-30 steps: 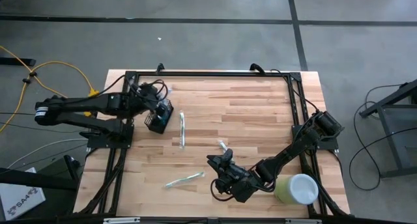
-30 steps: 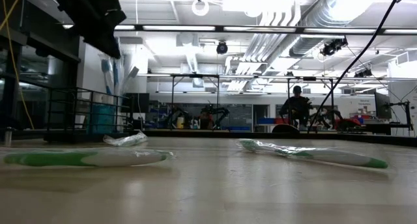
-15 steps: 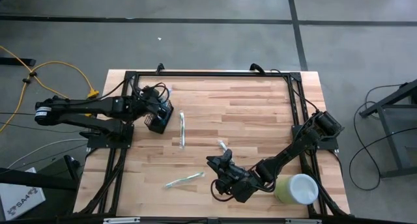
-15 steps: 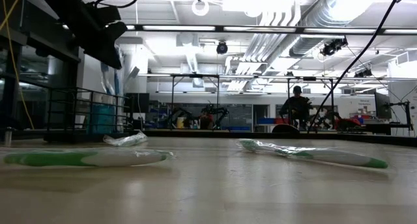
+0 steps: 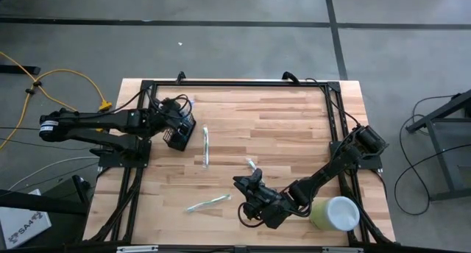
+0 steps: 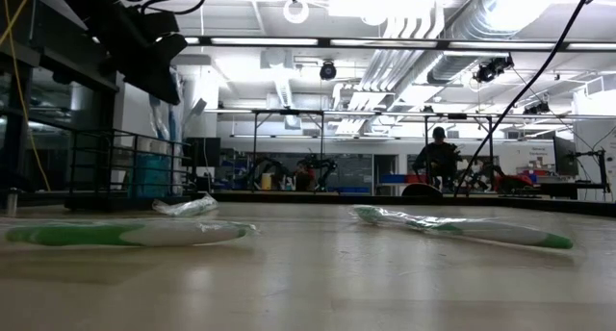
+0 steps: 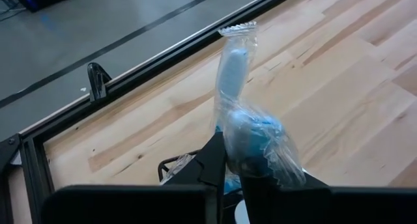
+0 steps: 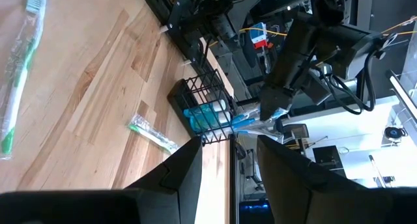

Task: Pick & Place toothbrushing station
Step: Put the blue toothbrush into the black wire organizer

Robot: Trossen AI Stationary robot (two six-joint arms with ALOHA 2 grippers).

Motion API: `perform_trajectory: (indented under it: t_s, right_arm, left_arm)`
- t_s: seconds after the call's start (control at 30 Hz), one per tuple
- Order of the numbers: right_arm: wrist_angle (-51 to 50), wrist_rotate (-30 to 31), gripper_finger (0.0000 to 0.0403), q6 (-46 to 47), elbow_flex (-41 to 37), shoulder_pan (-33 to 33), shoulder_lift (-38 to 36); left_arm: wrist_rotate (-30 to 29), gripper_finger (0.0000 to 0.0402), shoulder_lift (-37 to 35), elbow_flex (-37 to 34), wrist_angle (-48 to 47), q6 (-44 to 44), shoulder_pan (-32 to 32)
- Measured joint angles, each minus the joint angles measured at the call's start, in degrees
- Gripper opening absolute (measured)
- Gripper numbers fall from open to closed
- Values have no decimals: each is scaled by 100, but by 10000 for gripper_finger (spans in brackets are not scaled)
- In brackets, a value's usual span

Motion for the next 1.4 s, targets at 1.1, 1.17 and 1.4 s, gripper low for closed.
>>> perform_trajectory:
  t_s: [1.1,1.17,1.4]
  right_arm:
    - [1,-2,138,0,0,0,0]
    - [2,-1,138,0,0,0,0]
    - [2,-1,138,0,0,0,0]
  left_arm:
    - [-130,111,2,-4,308,645,11]
    - [-128,111,2,-4,317,645,9]
    - [69,111,2,-4,340,794,11]
